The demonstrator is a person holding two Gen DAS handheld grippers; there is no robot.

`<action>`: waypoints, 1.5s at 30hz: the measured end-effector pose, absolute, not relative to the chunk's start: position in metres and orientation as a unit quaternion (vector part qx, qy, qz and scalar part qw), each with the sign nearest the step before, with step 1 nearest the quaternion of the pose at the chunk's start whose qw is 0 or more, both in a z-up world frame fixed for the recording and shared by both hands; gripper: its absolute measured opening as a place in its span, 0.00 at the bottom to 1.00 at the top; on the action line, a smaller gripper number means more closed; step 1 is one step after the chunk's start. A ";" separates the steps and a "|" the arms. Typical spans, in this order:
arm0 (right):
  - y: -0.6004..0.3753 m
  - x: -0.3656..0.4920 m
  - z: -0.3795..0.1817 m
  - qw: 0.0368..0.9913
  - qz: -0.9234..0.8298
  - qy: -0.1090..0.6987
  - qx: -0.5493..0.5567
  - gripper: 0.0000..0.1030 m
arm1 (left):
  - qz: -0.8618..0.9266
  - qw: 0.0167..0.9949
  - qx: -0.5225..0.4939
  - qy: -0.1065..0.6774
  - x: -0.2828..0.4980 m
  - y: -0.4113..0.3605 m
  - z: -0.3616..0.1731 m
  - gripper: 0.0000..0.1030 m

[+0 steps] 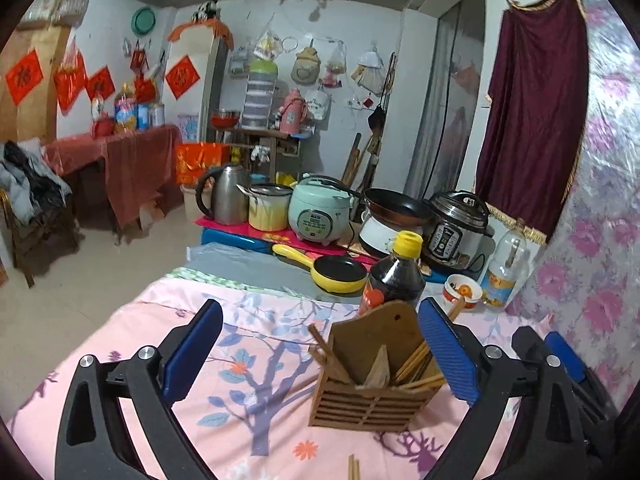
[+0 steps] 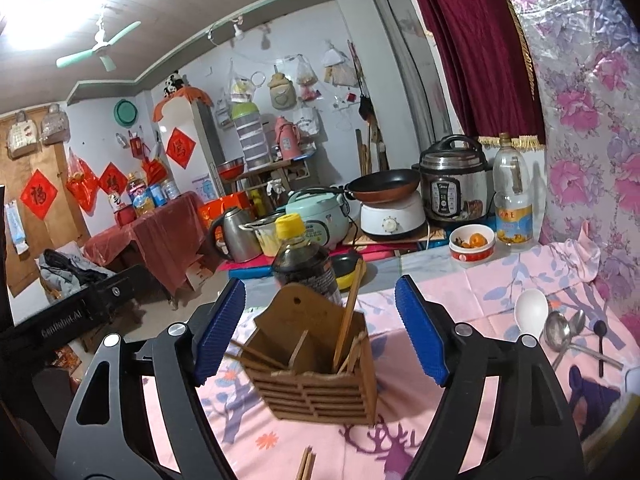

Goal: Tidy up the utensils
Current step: 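Open the left tool into the holder while the right tool releases its chopstick there, then move both open tools back toward the last chopsticks on the tablecloth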

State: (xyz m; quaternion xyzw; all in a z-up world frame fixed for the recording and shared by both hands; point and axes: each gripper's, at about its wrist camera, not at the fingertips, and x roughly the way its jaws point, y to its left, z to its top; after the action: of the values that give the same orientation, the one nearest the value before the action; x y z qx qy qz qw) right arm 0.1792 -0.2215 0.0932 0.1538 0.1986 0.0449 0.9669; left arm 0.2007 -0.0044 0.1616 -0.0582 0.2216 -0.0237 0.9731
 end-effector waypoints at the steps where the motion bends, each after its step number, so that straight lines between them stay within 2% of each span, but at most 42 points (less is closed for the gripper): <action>1: -0.221 0.173 0.095 0.968 0.044 0.198 0.151 0.74 | -0.017 0.975 -0.050 0.217 0.195 -0.006 0.162 0.94; 3: -0.220 0.162 0.098 0.969 0.042 0.195 0.147 0.78 | 0.008 0.980 -0.019 0.196 0.177 -0.013 0.163 0.94; 11: -0.225 0.120 0.109 0.972 0.030 0.185 0.141 0.79 | 0.008 0.989 0.001 0.149 0.118 -0.022 0.172 0.94; 14: -0.225 0.107 0.103 0.972 0.031 0.190 0.137 0.83 | 0.023 0.990 0.010 0.137 0.092 -0.011 0.144 0.94; 17: -0.224 0.090 0.075 0.971 0.021 0.204 0.123 0.89 | 0.040 0.985 0.040 0.163 0.087 -0.002 0.106 0.94; 19: -0.223 0.085 0.050 0.966 0.017 0.231 0.117 0.89 | 0.048 0.980 0.046 0.188 0.093 0.003 0.089 0.94; 23: -0.220 0.096 -0.007 0.933 0.035 0.342 0.101 0.89 | 0.042 0.968 0.025 0.244 0.114 0.016 0.075 0.94; 26: -0.213 0.108 -0.022 0.916 0.057 0.383 0.105 0.89 | 0.032 0.966 0.004 0.256 0.117 0.025 0.071 0.94; 34: -0.174 0.106 -0.045 0.892 0.093 0.440 0.037 0.89 | 0.042 0.958 0.011 0.283 0.129 0.024 0.057 0.94; 45: -0.127 0.097 -0.076 0.857 0.119 0.493 -0.084 0.89 | 0.047 0.961 0.011 0.271 0.126 0.024 0.061 0.94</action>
State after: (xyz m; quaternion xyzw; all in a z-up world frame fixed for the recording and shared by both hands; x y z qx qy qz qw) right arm 0.0966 -0.1269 -0.0762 -0.0845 0.4935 0.1186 0.8575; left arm 0.1257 0.0235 0.0607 0.0114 0.2714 0.0475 0.9612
